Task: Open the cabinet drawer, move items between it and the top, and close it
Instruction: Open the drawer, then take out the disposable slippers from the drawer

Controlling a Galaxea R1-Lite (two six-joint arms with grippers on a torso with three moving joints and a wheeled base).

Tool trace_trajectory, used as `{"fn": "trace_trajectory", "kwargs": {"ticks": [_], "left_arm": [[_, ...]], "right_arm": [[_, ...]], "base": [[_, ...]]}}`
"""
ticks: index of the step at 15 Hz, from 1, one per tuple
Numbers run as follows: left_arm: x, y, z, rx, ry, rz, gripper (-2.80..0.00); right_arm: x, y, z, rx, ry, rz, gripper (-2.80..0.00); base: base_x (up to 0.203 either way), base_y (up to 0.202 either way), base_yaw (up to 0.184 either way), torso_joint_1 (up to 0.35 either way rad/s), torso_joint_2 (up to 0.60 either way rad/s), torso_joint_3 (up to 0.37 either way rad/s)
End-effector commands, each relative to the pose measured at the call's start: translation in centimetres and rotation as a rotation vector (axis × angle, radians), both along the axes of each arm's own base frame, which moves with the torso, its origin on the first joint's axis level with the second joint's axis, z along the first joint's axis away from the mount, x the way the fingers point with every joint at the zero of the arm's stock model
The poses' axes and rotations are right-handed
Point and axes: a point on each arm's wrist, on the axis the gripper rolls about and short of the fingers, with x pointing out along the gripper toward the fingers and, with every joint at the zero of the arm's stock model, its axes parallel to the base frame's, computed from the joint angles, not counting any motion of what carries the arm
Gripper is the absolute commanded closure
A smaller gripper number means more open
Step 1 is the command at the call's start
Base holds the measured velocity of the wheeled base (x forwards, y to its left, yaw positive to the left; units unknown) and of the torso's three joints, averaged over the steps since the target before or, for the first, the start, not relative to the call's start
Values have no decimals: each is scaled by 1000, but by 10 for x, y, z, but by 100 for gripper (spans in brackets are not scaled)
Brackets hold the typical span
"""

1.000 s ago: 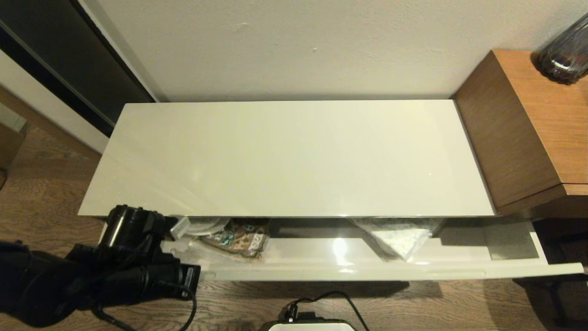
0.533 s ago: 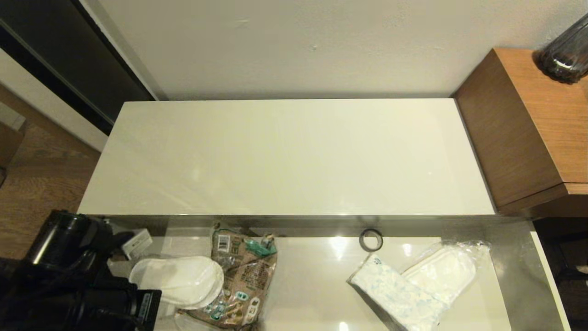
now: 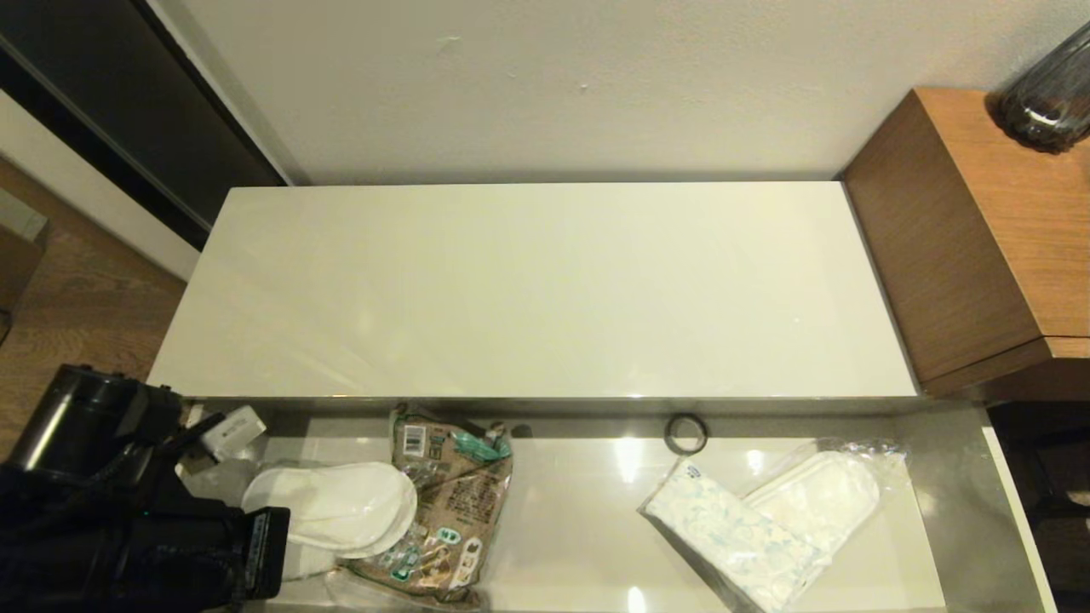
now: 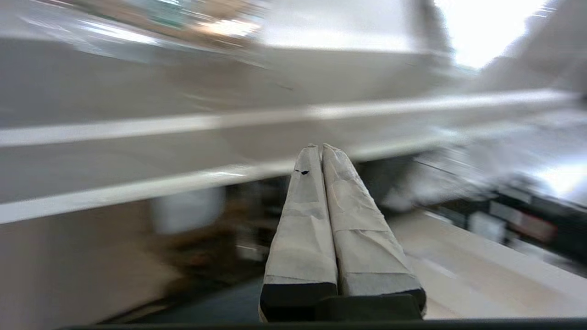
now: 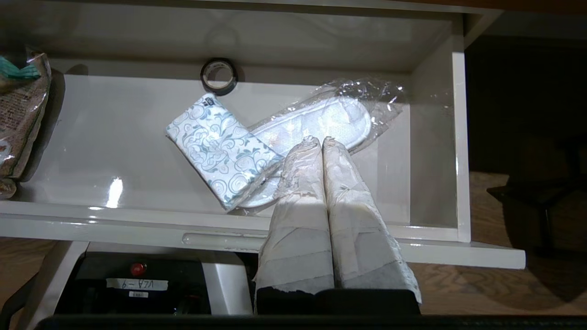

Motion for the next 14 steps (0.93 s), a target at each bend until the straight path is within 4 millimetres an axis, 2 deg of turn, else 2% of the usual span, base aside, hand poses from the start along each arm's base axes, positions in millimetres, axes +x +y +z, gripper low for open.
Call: {"fn": "trace_trajectory", "kwargs": {"ticks": [1, 3, 5, 7, 9, 11, 13, 14], "left_arm": [[8, -5, -2, -119, 65, -56, 0], [27, -9, -10, -114, 70, -70, 0], [62, -12, -28, -45, 66, -78, 0], [86, -13, -30, 37, 16, -74, 0], [87, -10, -8, 100, 21, -80, 0], [87, -7, 25, 213, 17, -106, 0], [86, 8, 46, 329, 3, -190, 0], [81, 15, 50, 370, 3, -238, 0]], "right_arm": [[0, 0, 0, -1, 2, 1, 0], [0, 0, 0, -1, 2, 1, 0], [0, 0, 0, -1, 2, 1, 0], [0, 0, 0, -1, 2, 1, 0], [0, 0, 0, -1, 2, 1, 0], [0, 0, 0, -1, 2, 1, 0], [0, 0, 0, -1, 2, 1, 0], [0, 0, 0, -1, 2, 1, 0]], "base": [[0, 0, 0, 0, 0, 0], [0, 0, 0, 0, 0, 0], [0, 0, 0, 0, 0, 0], [0, 0, 0, 0, 0, 0], [0, 0, 0, 0, 0, 0], [0, 0, 0, 0, 0, 0], [0, 0, 0, 0, 0, 0], [0, 0, 0, 0, 0, 0]]}}
